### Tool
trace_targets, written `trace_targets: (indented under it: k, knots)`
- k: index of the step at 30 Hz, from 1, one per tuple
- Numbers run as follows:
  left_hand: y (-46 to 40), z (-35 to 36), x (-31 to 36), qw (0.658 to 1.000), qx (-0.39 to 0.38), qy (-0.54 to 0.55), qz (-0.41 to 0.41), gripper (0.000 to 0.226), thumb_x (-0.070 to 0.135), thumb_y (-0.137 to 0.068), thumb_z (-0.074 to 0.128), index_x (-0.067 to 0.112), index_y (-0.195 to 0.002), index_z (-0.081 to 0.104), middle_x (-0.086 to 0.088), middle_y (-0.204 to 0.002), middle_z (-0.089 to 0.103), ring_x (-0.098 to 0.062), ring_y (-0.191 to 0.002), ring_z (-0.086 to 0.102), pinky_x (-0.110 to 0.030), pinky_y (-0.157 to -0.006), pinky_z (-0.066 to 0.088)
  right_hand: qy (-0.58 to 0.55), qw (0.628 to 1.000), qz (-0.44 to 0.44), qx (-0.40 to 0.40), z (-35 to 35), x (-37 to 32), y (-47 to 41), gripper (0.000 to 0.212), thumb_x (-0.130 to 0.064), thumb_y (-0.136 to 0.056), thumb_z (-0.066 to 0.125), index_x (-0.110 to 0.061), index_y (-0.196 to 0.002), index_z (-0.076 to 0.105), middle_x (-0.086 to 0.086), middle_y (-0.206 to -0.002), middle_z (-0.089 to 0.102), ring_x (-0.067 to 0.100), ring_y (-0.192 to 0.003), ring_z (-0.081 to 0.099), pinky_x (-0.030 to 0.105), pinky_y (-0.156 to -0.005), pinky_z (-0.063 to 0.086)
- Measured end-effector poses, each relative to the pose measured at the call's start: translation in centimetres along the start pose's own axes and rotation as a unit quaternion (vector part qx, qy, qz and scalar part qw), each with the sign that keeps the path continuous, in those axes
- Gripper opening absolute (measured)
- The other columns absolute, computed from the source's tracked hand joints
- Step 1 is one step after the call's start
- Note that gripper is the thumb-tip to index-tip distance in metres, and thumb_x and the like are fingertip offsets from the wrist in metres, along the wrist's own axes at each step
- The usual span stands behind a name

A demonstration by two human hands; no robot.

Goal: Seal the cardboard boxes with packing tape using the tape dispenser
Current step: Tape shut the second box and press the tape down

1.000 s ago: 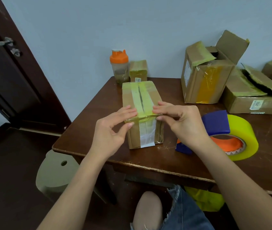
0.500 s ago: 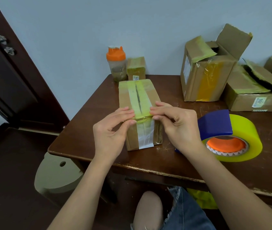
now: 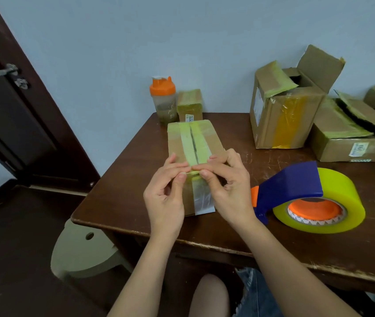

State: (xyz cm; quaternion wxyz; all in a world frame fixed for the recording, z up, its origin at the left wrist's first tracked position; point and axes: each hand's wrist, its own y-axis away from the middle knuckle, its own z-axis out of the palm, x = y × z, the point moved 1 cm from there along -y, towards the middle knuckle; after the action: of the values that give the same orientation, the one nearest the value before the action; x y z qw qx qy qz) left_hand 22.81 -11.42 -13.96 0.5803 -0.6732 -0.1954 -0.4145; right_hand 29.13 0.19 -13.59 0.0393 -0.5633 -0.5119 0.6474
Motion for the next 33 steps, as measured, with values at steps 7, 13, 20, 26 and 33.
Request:
trace_targets:
  k: [7,13,20,26,33]
  knots:
    - [0.0,-0.3,0.1,0.996,-0.028,0.042,-0.073,0.029,0.022,-0.097,0.049,0.017,-0.12,0.065,0.0,-0.149,0.046,-0.003,-0.139,0.038,-0.018,-0.105,0.039,-0.109,0.993,0.039,0.004,-0.5,0.5,0.3,0.036,-0.009,-0.1,0.046,-0.02,-0.133,0.054,-0.001,-0.121,0.062,0.014,-0.12,0.053,0.03,-0.1,0.044]
    - [0.4,1.1,-0.9,0.998,-0.011,0.002,-0.07,0.022,0.024,-0.103,0.032,0.026,-0.112,0.051,0.028,-0.109,0.057,0.0,-0.107,0.056,-0.011,-0.083,0.044,-0.062,0.997,0.04,0.022,1.3,1.6,0.9,0.021,-0.016,-0.101,0.038,-0.022,-0.108,0.058,-0.004,-0.127,0.056,0.015,-0.143,0.032,0.026,-0.113,0.03]
    - [0.0,-0.7,-1.6,0.978,-0.075,0.119,-0.154,0.04,0.035,-0.098,0.045,0.041,-0.137,0.05,0.014,-0.146,0.047,-0.012,-0.137,0.042,-0.04,-0.111,0.037,-0.142,0.986,0.084,-0.01,0.1,1.0,0.5,0.028,-0.024,-0.103,0.039,-0.023,-0.118,0.062,-0.007,-0.143,0.052,0.013,-0.145,0.029,0.041,-0.118,0.027]
    - [-0.7,-3.0,-0.7,0.953,-0.214,-0.004,-0.213,0.059,0.014,-0.091,0.066,0.033,-0.142,0.042,0.027,-0.127,0.06,0.006,-0.12,0.054,-0.008,-0.09,0.045,0.0,0.96,0.247,-0.132,-2.5,-2.7,-0.7,0.046,-0.03,-0.103,0.043,-0.035,-0.148,0.033,-0.015,-0.151,0.037,0.001,-0.134,0.035,0.033,-0.114,0.033]
    - [-4.8,-0.3,-0.5,0.942,-0.259,-0.073,-0.199,0.053,0.005,-0.098,0.053,0.031,-0.143,0.043,0.022,-0.129,0.058,0.016,-0.112,0.053,-0.002,-0.084,0.043,0.287,0.889,0.261,-0.244,-4.9,-6.4,-6.8,0.034,-0.022,-0.1,0.051,-0.015,-0.133,0.053,0.008,-0.124,0.059,0.023,-0.102,0.063,0.031,-0.088,0.05]
